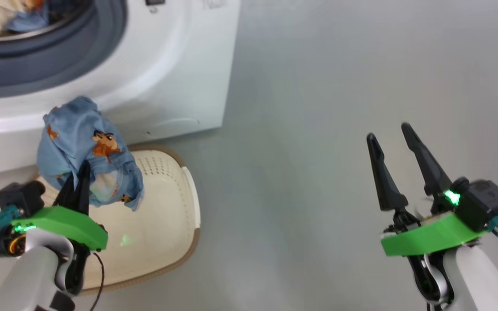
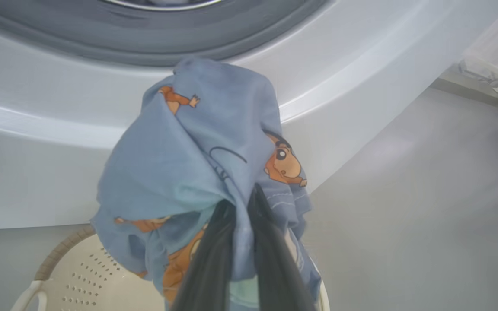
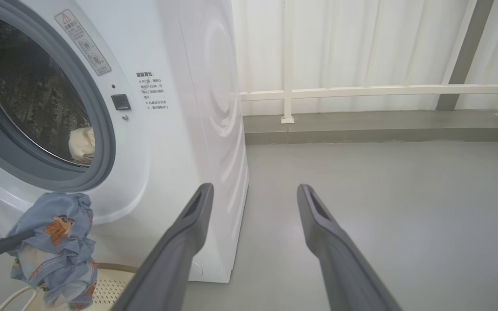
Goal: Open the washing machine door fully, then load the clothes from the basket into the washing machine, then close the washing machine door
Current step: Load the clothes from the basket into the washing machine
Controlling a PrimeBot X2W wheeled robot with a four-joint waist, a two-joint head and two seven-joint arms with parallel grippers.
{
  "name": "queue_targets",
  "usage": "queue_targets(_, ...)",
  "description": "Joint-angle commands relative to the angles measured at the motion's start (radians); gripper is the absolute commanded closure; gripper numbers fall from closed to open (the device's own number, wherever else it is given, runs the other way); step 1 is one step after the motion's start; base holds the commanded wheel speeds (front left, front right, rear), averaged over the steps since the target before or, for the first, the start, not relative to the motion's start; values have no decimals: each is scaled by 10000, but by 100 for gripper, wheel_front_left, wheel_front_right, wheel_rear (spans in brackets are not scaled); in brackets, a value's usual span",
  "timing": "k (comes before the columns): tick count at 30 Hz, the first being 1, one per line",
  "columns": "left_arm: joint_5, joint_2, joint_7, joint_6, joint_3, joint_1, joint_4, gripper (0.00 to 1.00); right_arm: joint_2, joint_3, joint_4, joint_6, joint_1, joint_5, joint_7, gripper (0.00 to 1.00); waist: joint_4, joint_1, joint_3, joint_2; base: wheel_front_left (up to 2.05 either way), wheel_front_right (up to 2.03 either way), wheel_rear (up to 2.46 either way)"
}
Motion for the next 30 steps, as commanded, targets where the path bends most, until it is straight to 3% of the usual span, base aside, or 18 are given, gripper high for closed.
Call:
queue_targets(1, 512, 158, -106, 6, 763, 342, -540, 100, -204, 53, -116, 44, 398, 89, -80, 0, 447, 2, -664, 0, 0, 0, 0)
queue_targets(15, 3155, -945, -106, 6, 3496, 2644, -3507, 100, -471, -254, 281, 44, 1313, 301, -80, 0, 997, 2, -2247, 0, 0, 0, 0)
queue_targets(30, 4544, -1772, -106, 6, 4914, 5126, -6105, 100, -623, -687, 330, 44, 2315, 368, -80, 0, 1467, 2, -3308, 0, 0, 0, 0)
